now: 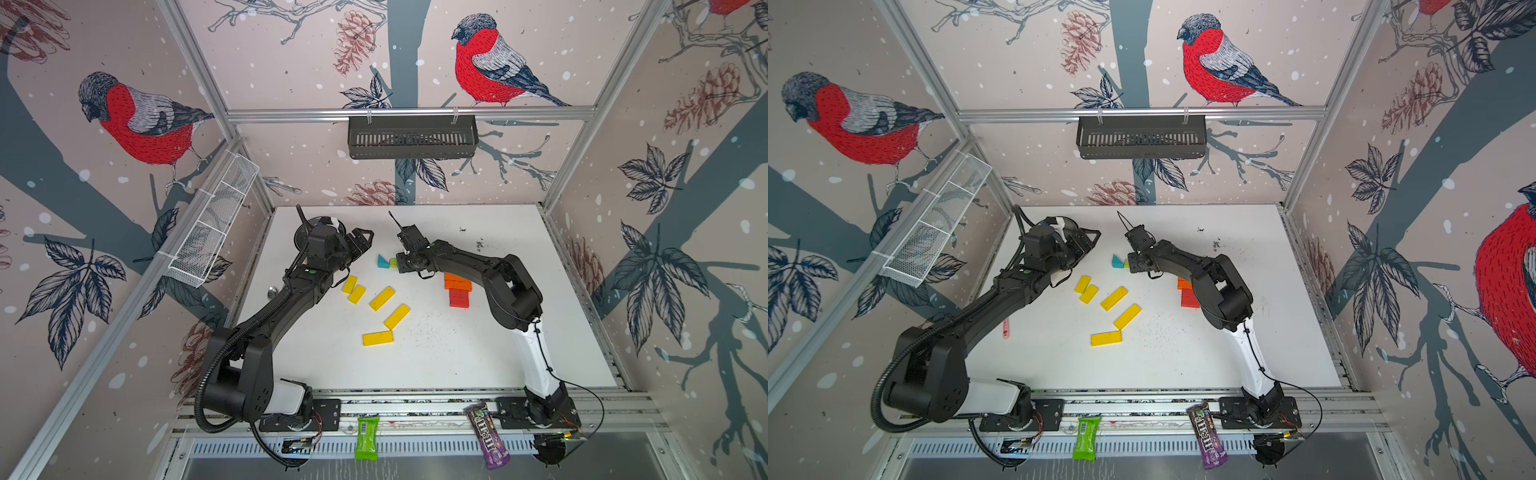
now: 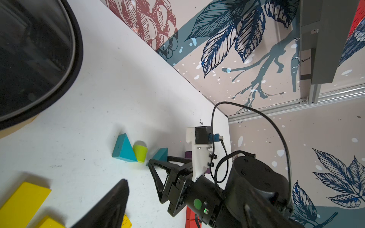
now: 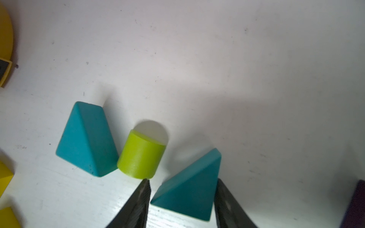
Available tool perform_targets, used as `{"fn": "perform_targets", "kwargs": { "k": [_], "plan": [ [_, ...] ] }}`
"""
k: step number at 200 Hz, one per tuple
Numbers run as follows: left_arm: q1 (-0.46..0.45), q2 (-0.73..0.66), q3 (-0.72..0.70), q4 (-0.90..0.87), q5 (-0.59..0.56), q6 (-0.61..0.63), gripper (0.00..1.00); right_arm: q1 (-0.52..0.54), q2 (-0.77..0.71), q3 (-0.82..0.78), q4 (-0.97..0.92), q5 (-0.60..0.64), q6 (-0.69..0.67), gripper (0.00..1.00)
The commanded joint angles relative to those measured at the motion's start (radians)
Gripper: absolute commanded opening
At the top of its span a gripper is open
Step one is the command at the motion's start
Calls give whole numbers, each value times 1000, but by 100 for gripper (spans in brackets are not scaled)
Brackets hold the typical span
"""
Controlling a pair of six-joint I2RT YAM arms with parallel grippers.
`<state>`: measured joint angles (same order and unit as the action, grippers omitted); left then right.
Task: Assemble a carrot with building blocks
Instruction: Adjust the building block at the center of the board.
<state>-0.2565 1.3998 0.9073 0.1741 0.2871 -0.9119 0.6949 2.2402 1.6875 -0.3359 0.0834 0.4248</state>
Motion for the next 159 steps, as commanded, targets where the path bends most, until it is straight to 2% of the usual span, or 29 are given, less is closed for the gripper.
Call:
{"fn": "perform_targets", "kwargs": {
  "k": [1, 26, 67, 97, 135, 159],
  "plan": [
    [3, -4, 0, 25, 4, -1, 85, 3, -10, 2, 11, -5, 27, 54],
    [3, -4, 1, 24, 4, -1, 85, 2, -36, -21, 34, -30, 40, 58],
    [3, -5, -2, 27, 3, 1, 85, 1, -70, -50, 61, -93, 28, 56],
    [2, -4, -2, 30, 7, -1, 85, -6, -105, -67, 48, -82, 14, 56],
    [2, -1, 0, 30, 11, -2, 85, -22, -146, -122, 52, -79, -24, 52],
    [2, 1, 0, 30, 12, -4, 85, -10, -162, -164, 51, -66, -75, 46]
  ]
}}
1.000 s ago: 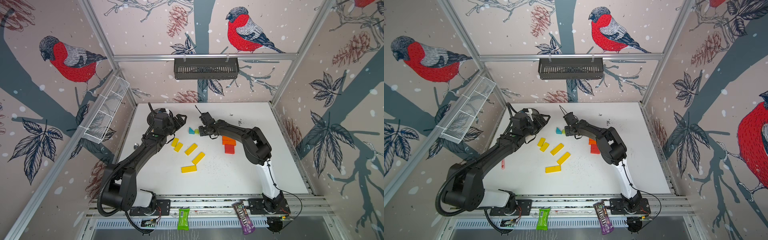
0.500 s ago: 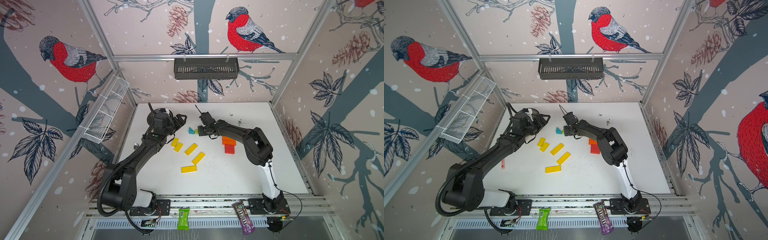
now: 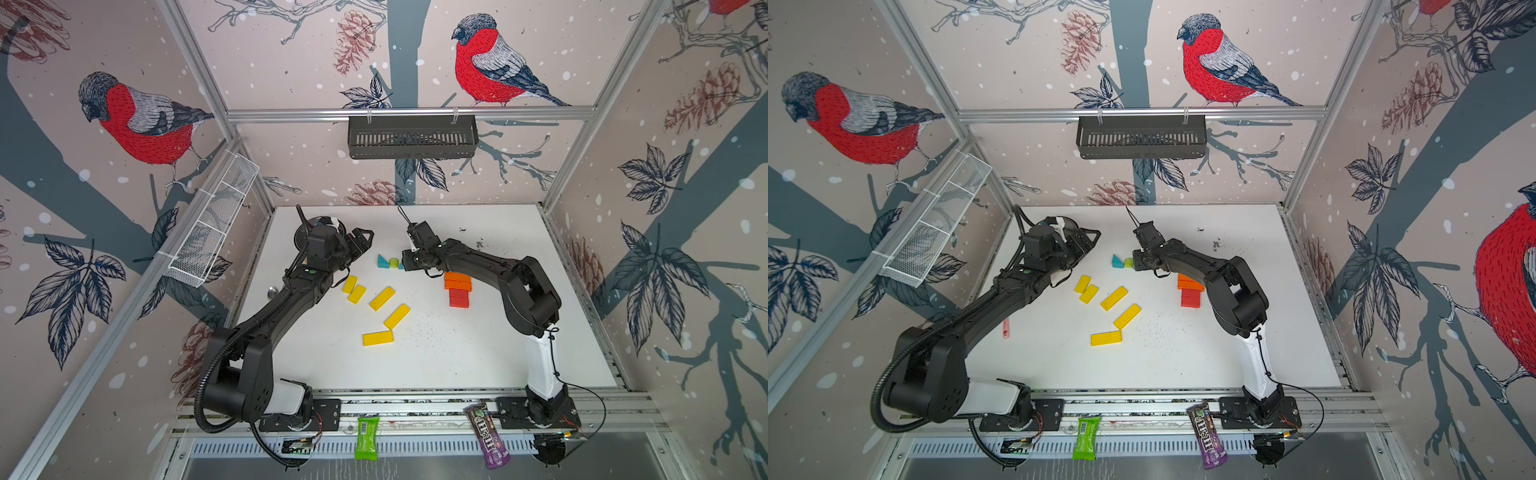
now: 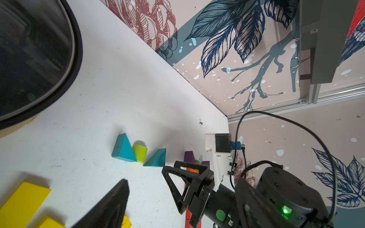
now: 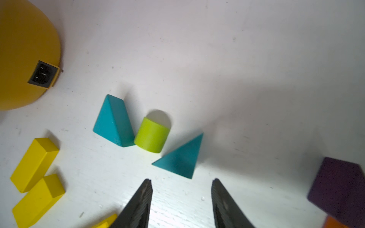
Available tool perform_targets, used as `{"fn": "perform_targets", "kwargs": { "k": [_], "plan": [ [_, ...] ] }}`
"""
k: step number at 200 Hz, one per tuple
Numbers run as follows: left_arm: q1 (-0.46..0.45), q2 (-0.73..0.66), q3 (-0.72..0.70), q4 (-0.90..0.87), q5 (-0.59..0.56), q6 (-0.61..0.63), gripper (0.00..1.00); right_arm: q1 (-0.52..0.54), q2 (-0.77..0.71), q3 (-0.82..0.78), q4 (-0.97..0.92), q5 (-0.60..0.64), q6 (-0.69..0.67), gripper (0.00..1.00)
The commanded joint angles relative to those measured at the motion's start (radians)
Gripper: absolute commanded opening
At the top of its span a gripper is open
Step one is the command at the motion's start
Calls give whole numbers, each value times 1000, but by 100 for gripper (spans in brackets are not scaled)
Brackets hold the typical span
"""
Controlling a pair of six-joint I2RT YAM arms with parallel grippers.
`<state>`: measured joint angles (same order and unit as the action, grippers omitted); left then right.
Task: Assemble a carrot with building blocks
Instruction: Adjust the building block at the center of the board.
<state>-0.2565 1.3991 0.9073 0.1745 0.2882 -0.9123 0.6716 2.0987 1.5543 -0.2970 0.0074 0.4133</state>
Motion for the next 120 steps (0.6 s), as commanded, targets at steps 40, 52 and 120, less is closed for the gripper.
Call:
{"fn": "perform_targets", "kwargs": {
  "k": [40, 52, 120],
  "plan": [
    [2, 5, 0, 31, 15, -7, 85, 23, -33, -92, 27, 24, -105, 46],
    [2, 7, 0, 33, 17, -7, 85, 20, -19, -86, 25, 33, -107, 46],
    [2, 11, 0, 31, 14, -4, 85, 18, 67, -7, 3, 52, -118, 46]
  ]
}}
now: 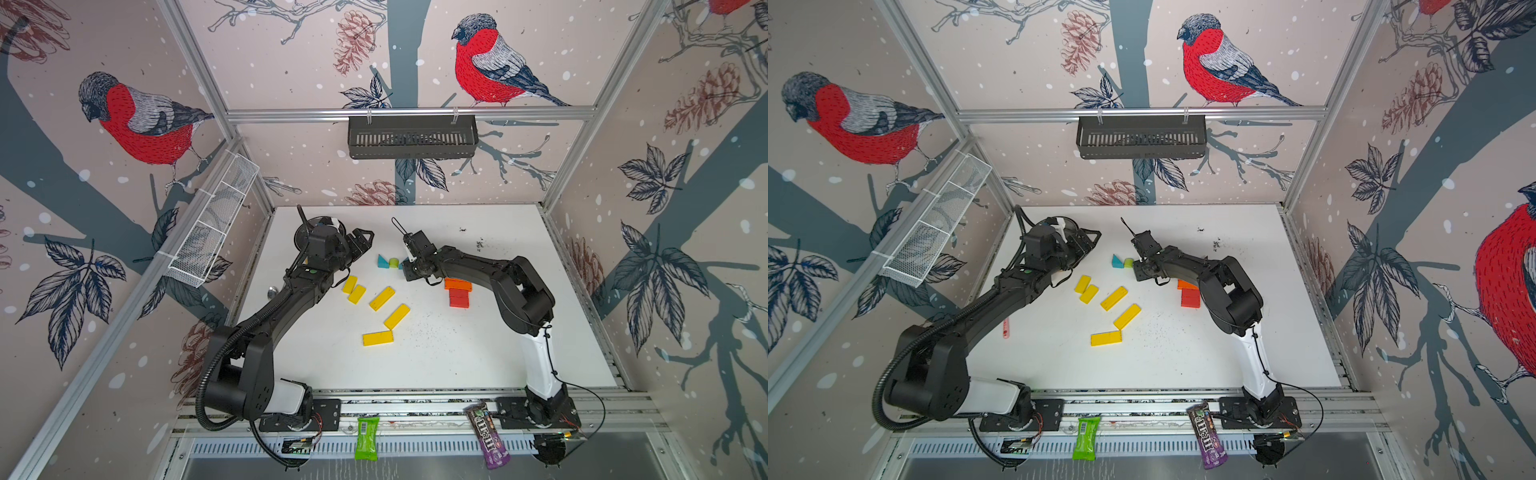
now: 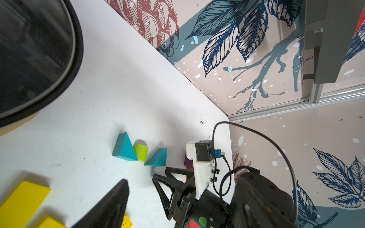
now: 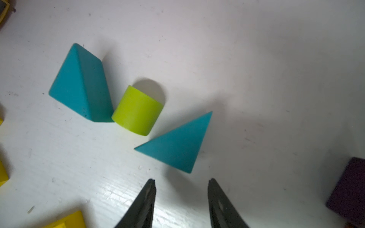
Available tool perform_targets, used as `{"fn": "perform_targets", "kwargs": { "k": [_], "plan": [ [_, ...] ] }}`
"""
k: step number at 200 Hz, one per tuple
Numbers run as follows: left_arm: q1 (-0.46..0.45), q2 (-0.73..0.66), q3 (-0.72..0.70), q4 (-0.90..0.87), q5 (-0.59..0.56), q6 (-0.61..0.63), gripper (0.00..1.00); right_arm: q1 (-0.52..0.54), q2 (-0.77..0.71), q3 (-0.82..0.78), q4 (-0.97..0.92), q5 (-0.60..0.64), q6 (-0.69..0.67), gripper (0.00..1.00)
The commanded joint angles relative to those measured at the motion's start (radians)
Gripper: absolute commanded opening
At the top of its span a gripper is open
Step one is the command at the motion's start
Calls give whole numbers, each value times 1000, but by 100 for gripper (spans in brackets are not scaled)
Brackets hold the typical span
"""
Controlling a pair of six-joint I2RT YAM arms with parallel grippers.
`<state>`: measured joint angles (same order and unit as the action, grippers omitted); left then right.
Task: Assemble a carrot with building blocks
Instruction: Adjust the building block at the center of the board.
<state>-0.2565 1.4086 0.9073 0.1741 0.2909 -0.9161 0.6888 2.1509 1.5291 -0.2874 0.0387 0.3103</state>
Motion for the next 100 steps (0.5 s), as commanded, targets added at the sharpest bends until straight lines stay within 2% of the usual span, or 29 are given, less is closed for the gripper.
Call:
{"fn": "perform_targets", "kwargs": {
  "k": [1, 100],
  "plan": [
    [1, 1, 0, 31, 11, 0, 85, 1, 15, 18, -6, 21, -16, 46],
    [2, 6, 0, 33, 14, 0, 85, 8, 38, 43, -2, 31, -10, 45]
  ]
}}
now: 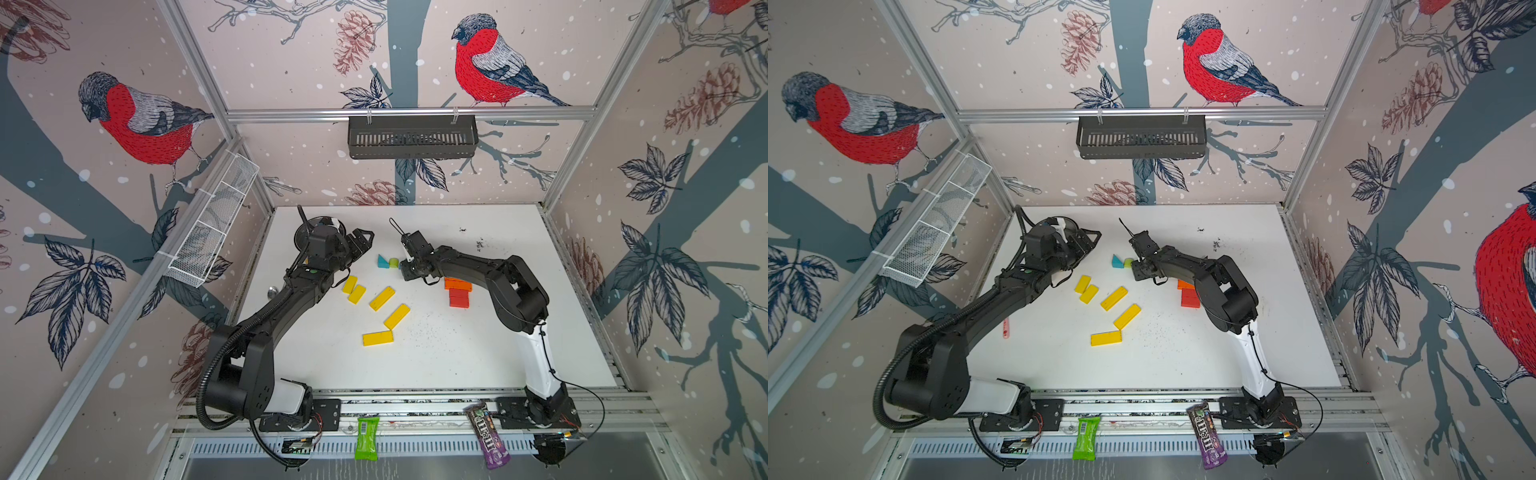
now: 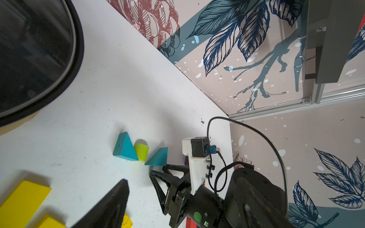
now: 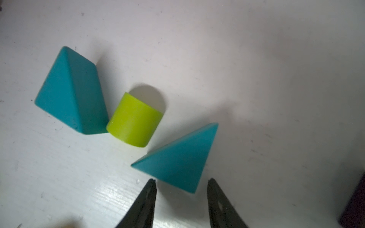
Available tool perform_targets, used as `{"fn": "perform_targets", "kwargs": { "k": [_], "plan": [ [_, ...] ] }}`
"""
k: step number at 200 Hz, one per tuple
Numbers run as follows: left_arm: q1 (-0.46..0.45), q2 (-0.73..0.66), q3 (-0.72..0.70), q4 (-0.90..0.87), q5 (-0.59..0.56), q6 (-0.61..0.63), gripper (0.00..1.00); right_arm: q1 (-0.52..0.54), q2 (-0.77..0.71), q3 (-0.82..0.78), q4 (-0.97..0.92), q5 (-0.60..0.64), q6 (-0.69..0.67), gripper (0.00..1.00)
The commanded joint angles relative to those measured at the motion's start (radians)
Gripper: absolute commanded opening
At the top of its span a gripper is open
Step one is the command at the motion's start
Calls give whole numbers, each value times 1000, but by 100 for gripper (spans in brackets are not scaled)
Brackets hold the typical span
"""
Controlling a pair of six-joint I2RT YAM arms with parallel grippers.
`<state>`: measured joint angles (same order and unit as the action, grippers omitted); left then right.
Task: Assemble a carrot with building blocks
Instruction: Adjust the building block at the center of the board.
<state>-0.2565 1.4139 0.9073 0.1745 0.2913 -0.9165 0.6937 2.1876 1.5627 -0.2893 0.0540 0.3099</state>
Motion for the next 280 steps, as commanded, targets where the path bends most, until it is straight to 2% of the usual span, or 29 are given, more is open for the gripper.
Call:
{"fn": "perform_targets", "kwargs": {
  "k": [1, 280],
  "plan": [
    [2, 0, 0, 32, 13, 1, 85, 3, 3, 9, -1, 16, -10, 45],
    [1, 0, 0, 36, 19, 1, 85, 18, 47, 85, -36, 32, -17, 45]
  ]
}}
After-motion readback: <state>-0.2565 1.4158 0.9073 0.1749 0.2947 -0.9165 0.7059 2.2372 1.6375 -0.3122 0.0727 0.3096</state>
